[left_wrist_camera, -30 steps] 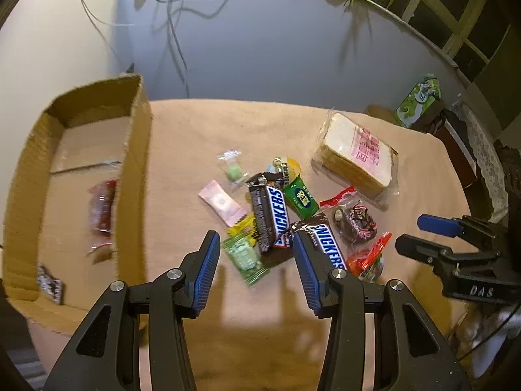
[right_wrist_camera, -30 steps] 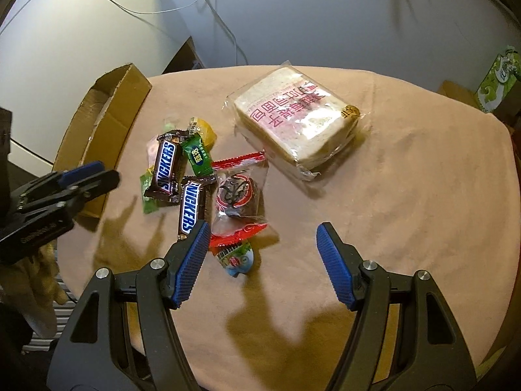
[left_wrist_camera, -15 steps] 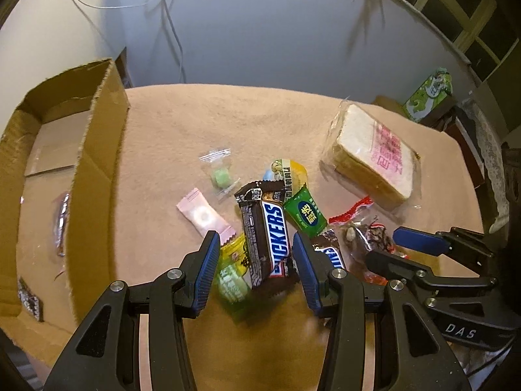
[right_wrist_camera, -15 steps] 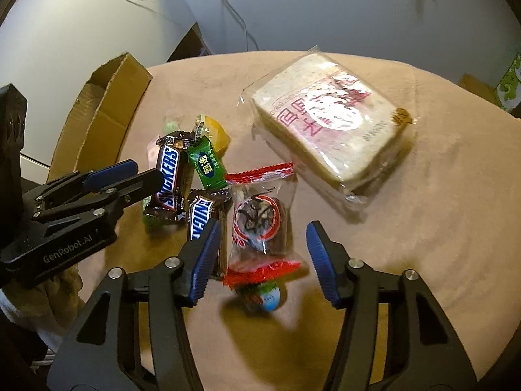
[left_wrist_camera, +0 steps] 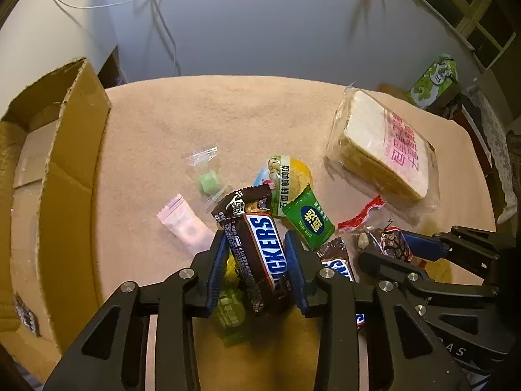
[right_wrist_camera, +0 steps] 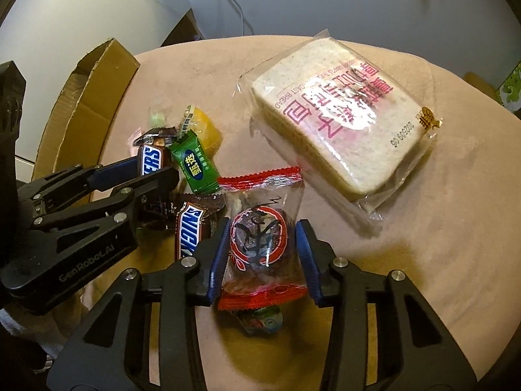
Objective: Organize snacks
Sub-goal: 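Grasp a Snickers bar with the left tool while the right tool grasps a red-wrapped candy, then carry both snacks into the cardboard box and open both tools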
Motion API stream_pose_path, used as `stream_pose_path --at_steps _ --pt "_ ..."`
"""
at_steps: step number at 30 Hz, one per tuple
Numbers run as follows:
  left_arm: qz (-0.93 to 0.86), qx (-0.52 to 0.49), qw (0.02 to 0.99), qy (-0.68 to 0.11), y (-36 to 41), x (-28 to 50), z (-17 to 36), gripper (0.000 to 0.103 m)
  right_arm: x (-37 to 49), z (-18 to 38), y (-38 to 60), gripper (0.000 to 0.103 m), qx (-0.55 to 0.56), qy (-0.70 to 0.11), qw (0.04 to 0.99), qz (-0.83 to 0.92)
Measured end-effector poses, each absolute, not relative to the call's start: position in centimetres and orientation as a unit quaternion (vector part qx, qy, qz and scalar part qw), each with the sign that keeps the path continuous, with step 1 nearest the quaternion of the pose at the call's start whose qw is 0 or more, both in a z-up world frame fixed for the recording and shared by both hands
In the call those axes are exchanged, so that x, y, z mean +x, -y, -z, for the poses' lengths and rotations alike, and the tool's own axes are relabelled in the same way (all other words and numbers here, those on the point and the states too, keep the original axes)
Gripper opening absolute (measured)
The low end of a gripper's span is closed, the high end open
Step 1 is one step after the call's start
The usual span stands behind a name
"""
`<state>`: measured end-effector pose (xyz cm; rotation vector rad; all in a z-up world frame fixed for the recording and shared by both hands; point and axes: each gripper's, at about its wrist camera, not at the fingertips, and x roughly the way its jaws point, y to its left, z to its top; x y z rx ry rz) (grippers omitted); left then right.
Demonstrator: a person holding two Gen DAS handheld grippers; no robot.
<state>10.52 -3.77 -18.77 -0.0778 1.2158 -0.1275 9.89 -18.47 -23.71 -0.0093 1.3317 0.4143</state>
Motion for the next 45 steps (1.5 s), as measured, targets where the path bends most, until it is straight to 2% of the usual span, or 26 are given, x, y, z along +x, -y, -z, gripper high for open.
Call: stream_pose_path --at_steps 5,25,45 --pt "0.064 -0.043 0.820 -0.567 3.5 10.5 18.4 0.028 10.1 23.7 18.4 0.036 0.000 -0.612 0.767 -0.194" --pt "0.058 -0.073 0.839 -0.537 0.3 8.8 15.1 0.028 8.7 18.3 18.4 0.035 0.010 -0.564 0.795 -0.223" --pt "-0.029 -0.113 0.865 -0.488 -8.5 6.4 10.9 0.028 9.6 13.6 8.6 0.035 -0.036 -0.516 0.799 -0.307"
